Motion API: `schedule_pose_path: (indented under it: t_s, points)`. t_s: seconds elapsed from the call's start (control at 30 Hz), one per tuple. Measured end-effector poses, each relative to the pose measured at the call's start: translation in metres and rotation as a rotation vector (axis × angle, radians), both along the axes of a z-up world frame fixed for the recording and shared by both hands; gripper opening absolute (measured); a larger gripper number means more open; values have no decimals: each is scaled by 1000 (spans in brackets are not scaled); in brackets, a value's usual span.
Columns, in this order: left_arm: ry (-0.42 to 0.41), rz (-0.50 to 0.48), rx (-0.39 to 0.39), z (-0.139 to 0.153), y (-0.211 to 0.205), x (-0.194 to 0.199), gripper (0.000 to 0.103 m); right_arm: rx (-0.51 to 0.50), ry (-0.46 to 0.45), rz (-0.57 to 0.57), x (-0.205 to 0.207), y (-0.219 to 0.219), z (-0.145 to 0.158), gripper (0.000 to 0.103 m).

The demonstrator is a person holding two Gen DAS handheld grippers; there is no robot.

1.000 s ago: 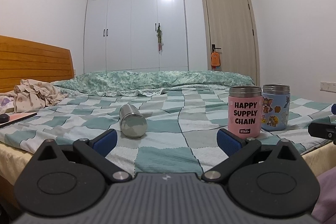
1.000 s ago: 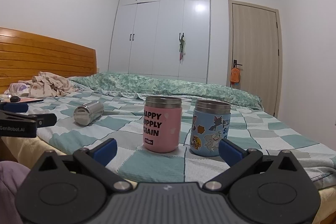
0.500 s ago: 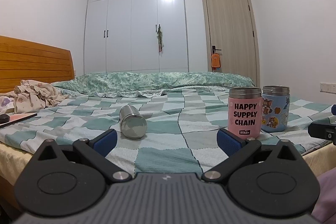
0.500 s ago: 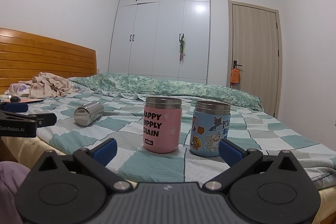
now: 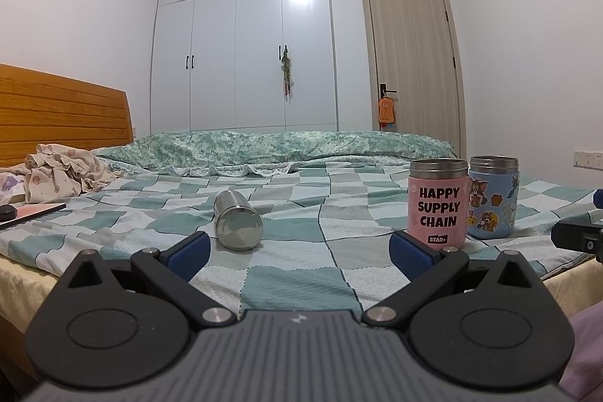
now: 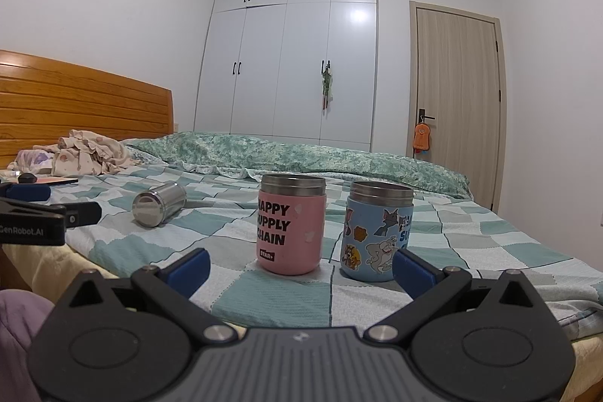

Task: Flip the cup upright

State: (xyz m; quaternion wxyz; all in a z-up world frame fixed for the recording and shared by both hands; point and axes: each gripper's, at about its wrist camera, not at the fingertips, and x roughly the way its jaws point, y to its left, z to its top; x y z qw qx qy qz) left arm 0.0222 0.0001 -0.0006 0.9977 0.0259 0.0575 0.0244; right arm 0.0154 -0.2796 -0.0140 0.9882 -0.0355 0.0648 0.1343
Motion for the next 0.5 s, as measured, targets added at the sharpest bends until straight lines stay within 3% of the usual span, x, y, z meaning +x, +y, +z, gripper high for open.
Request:
schedule_pose_path:
  t_s: [0.5]
  points:
    - [-15,3,-5,1,-1,-2,103,0,-1,1,0,0,0,103]
